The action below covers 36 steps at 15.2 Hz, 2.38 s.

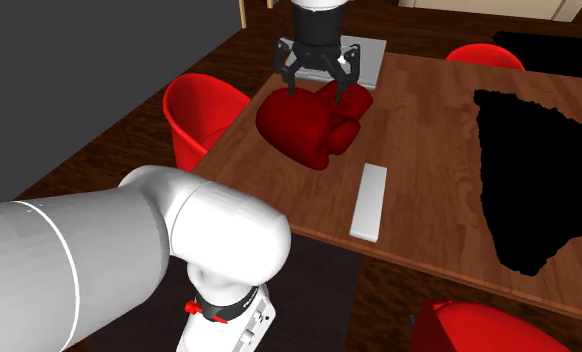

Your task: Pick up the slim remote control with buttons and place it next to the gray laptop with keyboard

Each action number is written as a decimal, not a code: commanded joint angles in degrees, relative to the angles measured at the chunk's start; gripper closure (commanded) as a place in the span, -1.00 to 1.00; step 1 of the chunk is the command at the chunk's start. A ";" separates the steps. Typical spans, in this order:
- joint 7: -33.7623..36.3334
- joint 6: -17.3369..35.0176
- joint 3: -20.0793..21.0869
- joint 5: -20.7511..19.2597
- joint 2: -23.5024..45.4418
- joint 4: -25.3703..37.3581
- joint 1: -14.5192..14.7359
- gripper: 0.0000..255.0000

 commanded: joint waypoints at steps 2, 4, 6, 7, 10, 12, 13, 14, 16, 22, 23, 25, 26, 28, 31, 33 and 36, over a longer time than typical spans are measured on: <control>-3.05 3.32 -3.38 -2.42 -0.15 -3.73 -1.85 -1.00; -5.05 5.64 -5.70 -4.09 0.34 -5.77 -3.16 -1.00; -7.06 8.12 -8.12 -5.81 1.23 -7.54 -4.52 -1.00; -8.06 9.41 -9.39 -6.72 1.83 -8.32 -5.17 -1.00; -10.90 13.52 -13.55 -9.61 4.24 -10.22 -6.83 -1.00; -12.72 16.44 -16.63 -11.63 6.36 -11.10 -7.65 -1.00; -13.54 17.92 -18.36 -12.72 7.54 -11.41 -7.85 -1.00; -14.09 19.34 -20.54 -14.11 8.70 -11.61 -7.57 -1.00; -15.96 22.53 -23.95 -15.88 11.67 -11.83 -7.93 -1.00; -16.10 27.91 -25.62 -16.68 14.98 -13.94 -7.75 -1.00; -16.13 29.00 -25.95 -16.81 15.70 -14.32 -7.68 -1.00; -16.17 30.75 -26.47 -16.99 16.89 -14.88 -7.53 -1.00; -16.17 30.75 -26.47 -16.99 16.88 -14.89 -7.54 -1.00; -16.17 30.75 -26.47 -16.98 16.89 -14.88 -7.53 -1.00; -16.17 30.75 -26.47 -16.98 16.89 -14.88 -7.53 -1.00; -16.17 30.74 -26.47 -16.98 16.88 -14.88 -7.53 1.00; -16.17 30.74 -26.46 -16.98 16.88 -14.88 -7.53 1.00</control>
